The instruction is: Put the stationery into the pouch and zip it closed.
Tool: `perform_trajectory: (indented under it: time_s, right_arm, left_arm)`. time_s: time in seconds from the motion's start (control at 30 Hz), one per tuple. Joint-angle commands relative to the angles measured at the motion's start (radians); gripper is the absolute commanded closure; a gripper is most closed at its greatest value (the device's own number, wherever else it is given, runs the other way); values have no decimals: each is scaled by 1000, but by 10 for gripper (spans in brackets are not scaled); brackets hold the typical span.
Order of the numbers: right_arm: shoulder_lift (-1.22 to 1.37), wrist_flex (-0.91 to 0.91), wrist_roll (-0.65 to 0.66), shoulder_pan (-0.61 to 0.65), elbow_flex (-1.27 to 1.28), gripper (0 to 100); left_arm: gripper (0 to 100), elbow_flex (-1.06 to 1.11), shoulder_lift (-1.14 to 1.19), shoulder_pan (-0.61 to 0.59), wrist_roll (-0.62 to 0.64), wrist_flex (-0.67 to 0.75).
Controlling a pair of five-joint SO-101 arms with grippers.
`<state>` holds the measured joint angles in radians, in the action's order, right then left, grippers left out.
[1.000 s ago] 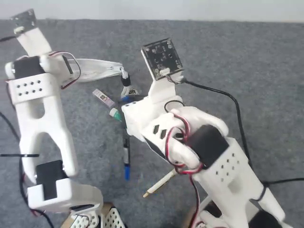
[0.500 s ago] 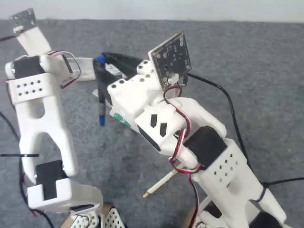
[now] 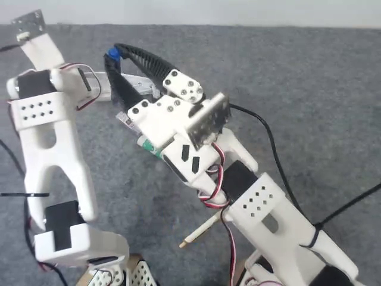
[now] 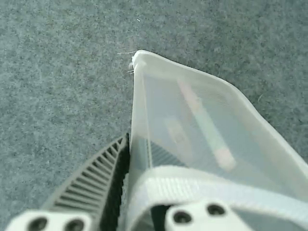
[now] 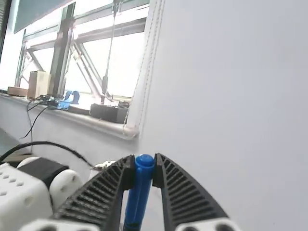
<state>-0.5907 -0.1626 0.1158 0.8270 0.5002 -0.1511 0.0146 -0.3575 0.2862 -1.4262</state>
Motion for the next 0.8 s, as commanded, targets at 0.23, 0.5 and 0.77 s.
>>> perform_trajectory:
  time_s: [0.23, 0.5, 0.77]
  right_arm:
    - [189, -249, 18, -113, -18, 992]
    - [94, -217, 2, -105, -12, 992]
    - [10, -102, -187, -108, -20, 992]
  left_arm:
    - [990, -4, -8, 14, 14, 28]
    - [990, -4, -8, 14, 14, 29]
    - [990, -4, -8, 14, 14, 29]
